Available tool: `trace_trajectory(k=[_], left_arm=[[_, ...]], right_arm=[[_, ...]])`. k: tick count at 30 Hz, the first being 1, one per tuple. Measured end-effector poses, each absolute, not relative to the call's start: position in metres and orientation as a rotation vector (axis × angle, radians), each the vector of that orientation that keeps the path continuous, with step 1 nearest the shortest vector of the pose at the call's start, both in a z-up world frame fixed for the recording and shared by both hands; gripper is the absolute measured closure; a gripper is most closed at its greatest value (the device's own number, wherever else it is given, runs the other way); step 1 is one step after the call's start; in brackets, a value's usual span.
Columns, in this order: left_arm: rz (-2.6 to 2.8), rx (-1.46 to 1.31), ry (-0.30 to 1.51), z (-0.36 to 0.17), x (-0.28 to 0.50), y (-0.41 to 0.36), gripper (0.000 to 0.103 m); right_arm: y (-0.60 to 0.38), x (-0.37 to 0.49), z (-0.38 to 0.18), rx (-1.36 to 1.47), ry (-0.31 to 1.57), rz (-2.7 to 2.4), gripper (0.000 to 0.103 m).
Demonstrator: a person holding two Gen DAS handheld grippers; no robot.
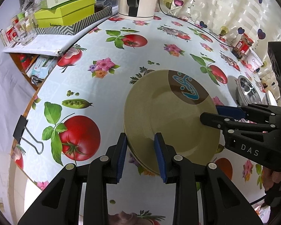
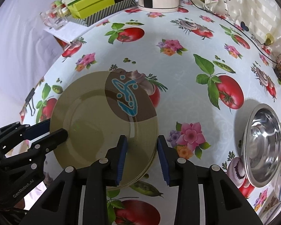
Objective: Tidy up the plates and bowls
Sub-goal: 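Lower the left-held plate onto the stack held by the right gripper, then set the beige plate stack on the table and open both grippers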
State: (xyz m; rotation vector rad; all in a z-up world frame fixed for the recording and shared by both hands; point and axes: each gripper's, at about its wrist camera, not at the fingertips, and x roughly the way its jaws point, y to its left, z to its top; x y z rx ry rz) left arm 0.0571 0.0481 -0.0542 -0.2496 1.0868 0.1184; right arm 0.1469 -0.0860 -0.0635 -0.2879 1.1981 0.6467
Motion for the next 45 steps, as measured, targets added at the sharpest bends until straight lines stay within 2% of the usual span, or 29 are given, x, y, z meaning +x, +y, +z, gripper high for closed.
trace_trajectory(k=[37, 45], left_arm=[[0.107, -0.272, 1.052, -0.059, 0.050, 0.052, 0.072], [0.110, -0.271, 1.053, -0.059, 0.050, 0.051, 0.072]], right_arm=[[-0.094, 0.107, -0.056, -0.314, 1.048, 0.612, 0.068], [-0.104, 0.097, -0.039, -0.318, 0.989, 0.587, 0.068]])
